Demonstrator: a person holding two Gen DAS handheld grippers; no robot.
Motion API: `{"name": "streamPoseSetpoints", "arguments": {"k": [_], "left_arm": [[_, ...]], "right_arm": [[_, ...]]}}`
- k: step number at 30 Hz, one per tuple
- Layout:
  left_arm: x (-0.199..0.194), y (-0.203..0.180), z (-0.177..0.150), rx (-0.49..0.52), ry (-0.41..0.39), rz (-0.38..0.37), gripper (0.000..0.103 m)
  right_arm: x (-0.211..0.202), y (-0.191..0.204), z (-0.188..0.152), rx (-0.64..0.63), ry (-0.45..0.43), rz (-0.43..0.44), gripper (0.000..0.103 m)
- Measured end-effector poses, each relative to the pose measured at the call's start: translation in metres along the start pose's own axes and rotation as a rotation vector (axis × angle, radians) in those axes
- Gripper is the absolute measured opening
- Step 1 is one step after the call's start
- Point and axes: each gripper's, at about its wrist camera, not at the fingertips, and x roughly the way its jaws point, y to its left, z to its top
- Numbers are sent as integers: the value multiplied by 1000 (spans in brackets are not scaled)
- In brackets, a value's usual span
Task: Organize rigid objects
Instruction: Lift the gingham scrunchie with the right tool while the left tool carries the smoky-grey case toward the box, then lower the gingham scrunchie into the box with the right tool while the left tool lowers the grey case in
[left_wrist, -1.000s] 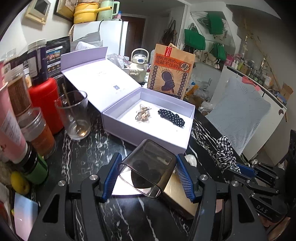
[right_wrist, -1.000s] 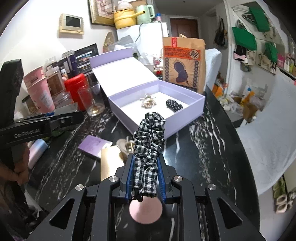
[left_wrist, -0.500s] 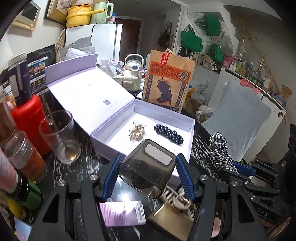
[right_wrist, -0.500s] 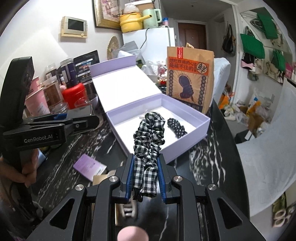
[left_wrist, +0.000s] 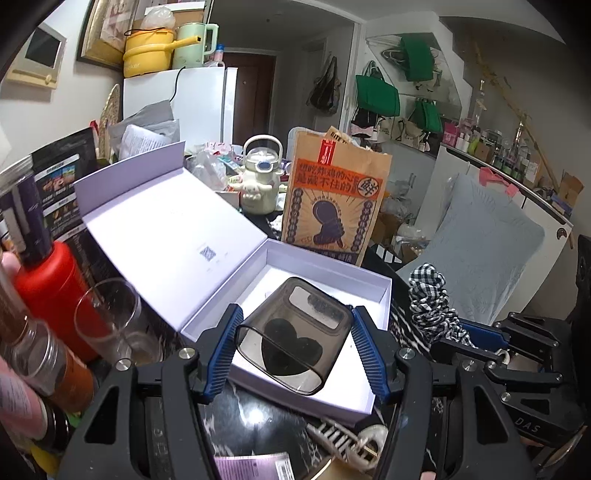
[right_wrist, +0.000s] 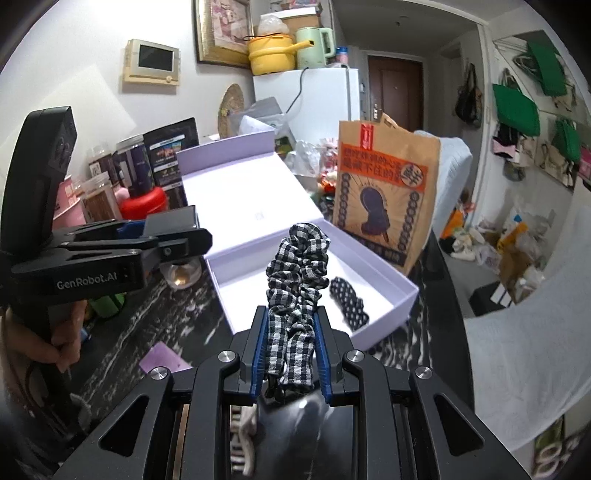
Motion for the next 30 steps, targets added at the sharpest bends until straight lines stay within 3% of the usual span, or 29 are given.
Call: {"name": "streamPoseSetpoints", "arguments": {"k": [20,30], "left_arm": [[62,9,39,42,24,9,60],[101,24,32,21,120,-32,60]], "right_arm": [[54,-32,44,-42,2,-9,23],[92,-43,40,-15,61,13,23]]}}
